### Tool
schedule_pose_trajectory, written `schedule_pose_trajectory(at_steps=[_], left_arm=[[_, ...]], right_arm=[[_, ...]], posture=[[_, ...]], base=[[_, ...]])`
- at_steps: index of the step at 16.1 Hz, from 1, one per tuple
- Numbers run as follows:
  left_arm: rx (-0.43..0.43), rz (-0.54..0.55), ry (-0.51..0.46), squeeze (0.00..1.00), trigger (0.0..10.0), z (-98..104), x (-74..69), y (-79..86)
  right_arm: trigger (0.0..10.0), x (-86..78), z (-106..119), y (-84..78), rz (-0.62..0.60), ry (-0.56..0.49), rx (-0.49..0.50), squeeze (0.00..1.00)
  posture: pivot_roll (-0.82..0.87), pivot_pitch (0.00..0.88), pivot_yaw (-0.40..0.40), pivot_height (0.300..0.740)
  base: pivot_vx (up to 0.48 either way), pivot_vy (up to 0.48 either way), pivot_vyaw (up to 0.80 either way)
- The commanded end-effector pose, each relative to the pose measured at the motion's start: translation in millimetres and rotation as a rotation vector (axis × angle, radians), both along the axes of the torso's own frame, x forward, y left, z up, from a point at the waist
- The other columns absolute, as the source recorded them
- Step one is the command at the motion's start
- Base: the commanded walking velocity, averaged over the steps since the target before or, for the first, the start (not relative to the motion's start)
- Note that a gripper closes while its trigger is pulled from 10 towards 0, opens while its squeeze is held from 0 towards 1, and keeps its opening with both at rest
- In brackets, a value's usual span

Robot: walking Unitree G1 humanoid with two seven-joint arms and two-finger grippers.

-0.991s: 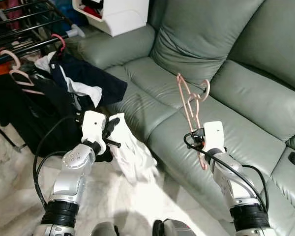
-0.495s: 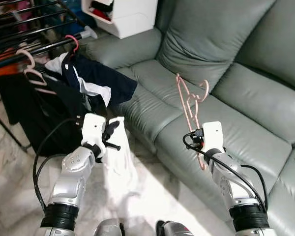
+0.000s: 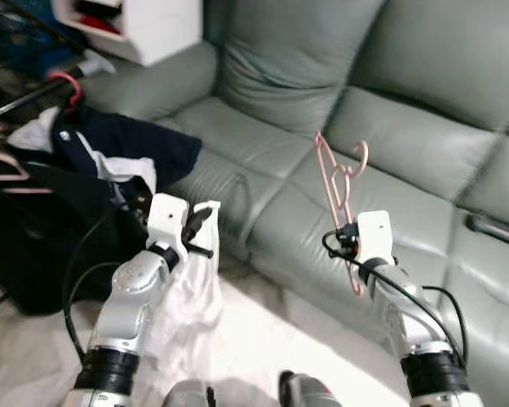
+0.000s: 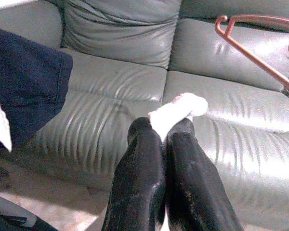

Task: Hang hanger

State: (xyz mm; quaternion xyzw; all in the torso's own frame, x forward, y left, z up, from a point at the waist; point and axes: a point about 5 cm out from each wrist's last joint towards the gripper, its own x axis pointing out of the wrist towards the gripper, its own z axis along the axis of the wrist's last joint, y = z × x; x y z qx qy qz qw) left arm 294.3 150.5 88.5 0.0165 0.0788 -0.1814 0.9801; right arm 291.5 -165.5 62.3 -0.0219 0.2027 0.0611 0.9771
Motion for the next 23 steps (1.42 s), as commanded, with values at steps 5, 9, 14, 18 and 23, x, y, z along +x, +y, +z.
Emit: schedule_pose_trajectory(at_steps=[5,9,14,18,23], left_arm=[[0.006,-0.001,-0.051,0.0,10.0,10.4,4.3,-0.1],[0.002,0.001,-0.071,0.0,10.0,13.3,4.8,0.7],[0.002,0.0,-0.082,0.0,10.0,14.5,4.6,0.6],[0.001,0.002,-0.09,0.0,10.0,14.8,4.3,0.9],[0.208,0.123,-0.283,0.0,10.0,40.4,19.6,29.5]], right_arm=[[10.0,2.5,3.4,2.9,0.015,-0.017,-0.003,0.0],[10.0,2.7,3.9,3.0,0.019,-0.021,-0.002,0.0],[10.0,2.7,3.6,3.3,0.027,-0.02,-0.005,0.0],[10.0,2.7,4.2,2.2,0.03,-0.018,-0.005,0.0],[10.0,5.2,10.9,-9.0,0.177,-0.002,-0.093,0.0]], posture=[[-0.02,0.081,-0.015,0.74],[-0.02,0.081,-0.015,0.74],[-0.02,0.079,-0.018,0.74],[-0.02,0.078,-0.019,0.74],[-0.02,0.072,-0.019,0.74]], base=[[0.0,0.104,-0.47],[0.0,0.0,0.0],[0.0,0.0,0.0],[0.0,0.0,0.0],[0.0,0.0,0.0]])
